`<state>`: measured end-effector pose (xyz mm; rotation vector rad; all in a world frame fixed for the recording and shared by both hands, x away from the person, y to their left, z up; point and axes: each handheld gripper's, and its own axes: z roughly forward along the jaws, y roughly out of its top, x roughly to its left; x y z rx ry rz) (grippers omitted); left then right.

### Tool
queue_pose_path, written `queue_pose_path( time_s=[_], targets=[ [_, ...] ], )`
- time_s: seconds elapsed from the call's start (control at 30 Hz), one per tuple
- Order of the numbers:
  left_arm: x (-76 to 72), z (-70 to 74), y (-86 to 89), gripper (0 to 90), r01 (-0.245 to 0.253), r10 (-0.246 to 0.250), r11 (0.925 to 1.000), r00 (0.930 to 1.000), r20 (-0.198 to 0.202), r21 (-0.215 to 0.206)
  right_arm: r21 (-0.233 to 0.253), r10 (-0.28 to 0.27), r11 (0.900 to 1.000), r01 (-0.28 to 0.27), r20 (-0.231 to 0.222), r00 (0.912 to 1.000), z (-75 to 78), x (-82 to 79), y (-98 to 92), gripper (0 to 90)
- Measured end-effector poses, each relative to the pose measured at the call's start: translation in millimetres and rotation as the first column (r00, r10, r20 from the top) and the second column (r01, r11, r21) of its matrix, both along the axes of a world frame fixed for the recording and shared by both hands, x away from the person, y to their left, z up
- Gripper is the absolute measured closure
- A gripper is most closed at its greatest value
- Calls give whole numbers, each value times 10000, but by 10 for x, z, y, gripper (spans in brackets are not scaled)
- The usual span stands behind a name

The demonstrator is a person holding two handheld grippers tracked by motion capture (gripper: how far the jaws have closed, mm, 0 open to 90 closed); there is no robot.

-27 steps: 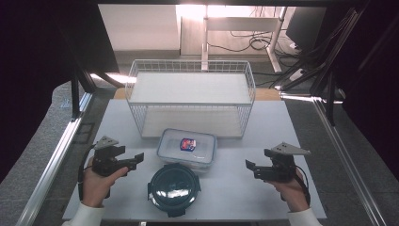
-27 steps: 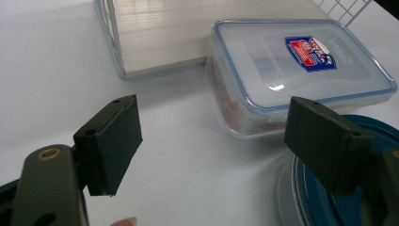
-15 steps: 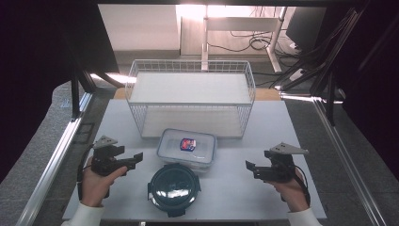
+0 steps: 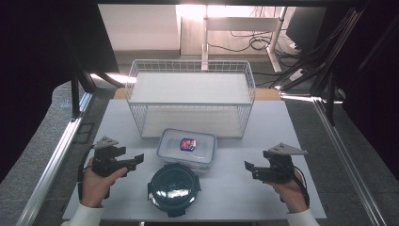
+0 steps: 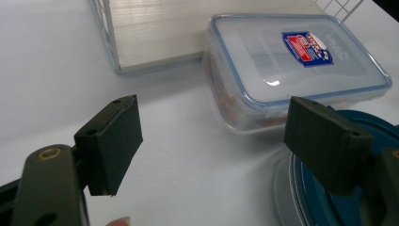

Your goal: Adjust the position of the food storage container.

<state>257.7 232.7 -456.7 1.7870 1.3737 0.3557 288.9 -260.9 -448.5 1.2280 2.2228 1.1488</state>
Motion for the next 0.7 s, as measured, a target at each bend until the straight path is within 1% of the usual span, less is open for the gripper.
queue_pose_path(
  time_s=[0.03, 0.1, 0.13, 0.2, 0.3, 0.4, 0.5, 0.6, 0.7],
  targets=[
    [8, -8, 16, 202, -76, 76, 10000, 10000, -15, -43, 6, 24, 10000, -24, 12, 10000, 12, 15, 0, 156],
    [11, -19, 24, 208, -97, 97, 10000, 9999, -51, 0, 3, 27, 10000, -27, 35, 10000, 24, 26, -6, 163],
    [18, -43, 35, 210, -131, 133, 9999, 9997, -182, 105, -5, 1, 10000, -1, 51, 10000, 25, 27, -11, 169],
    [19, -49, 36, 213, -134, 136, 9999, 9996, -232, 102, 18, -1, 10000, 1, 48, 10000, 24, 23, -16, 178],
    [11, -42, -4, 212, -29, 32, 10000, 9996, -295, 91, 161, 172, 9997, -171, -47, 9998, 20, -18, -12, 234],
    [11, -36, -36, 208, 88, -85, 9999, 9997, -249, 133, 152, 406, 9991, -405, -65, 9992, 40, -37, 9, 305],
    [4, -33, -45, 203, 152, -149, 9998, 9997, -218, 156, 286, 643, 9976, -637, -201, 9977, 58, -43, 17, 371],
    [4, -34, -38, 200, 151, -147, 9997, 9997, -203, 188, 218, 844, 9963, -837, -336, 9959, 48, -42, 37, 434],
    [8, -41, -19, 200, 158, -154, 9997, 9996, -249, 183, 29, 1158, 9933, -1158, -605, 9914, 23, -31, 84, 532]
  ],
)
